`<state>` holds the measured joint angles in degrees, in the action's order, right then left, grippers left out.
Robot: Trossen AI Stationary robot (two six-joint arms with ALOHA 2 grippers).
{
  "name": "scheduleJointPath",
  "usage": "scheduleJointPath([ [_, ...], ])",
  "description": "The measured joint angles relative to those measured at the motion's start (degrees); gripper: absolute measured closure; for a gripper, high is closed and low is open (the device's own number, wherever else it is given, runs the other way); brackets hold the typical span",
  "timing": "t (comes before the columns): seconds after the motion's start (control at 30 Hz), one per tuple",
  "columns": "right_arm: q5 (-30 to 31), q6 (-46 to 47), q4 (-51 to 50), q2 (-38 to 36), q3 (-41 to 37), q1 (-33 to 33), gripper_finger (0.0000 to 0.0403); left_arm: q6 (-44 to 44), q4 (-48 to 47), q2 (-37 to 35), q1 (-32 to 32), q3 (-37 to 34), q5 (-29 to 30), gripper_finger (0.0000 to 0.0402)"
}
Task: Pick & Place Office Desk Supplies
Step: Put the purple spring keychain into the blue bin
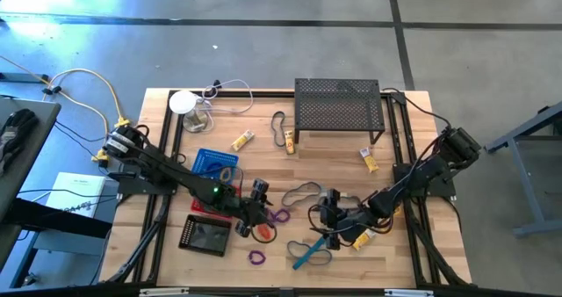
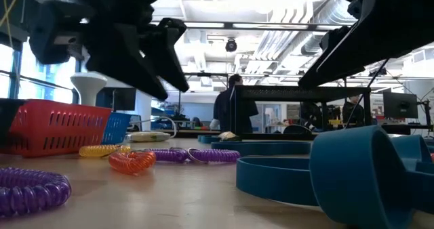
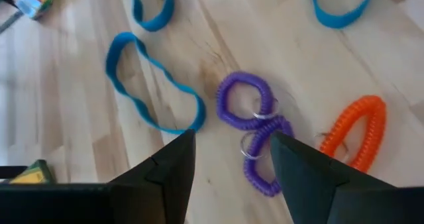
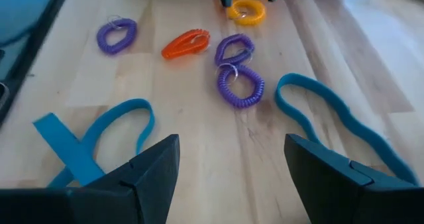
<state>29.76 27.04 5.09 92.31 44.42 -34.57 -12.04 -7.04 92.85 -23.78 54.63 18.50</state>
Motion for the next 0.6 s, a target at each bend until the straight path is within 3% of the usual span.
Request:
scheduleJointPath([
  [0.23,2.1,3.4,-3.6,0.0,0.0,0.1,0.0143,3.7,-1.4,0.3,3.4,0.0,2.8,0.0215],
  [0.6,5.2,3.0,-8.2,0.0,0.0,1.0,0.0143,9.0,1.2,4.9,5.0,-0.1,-1.5,0.0215],
])
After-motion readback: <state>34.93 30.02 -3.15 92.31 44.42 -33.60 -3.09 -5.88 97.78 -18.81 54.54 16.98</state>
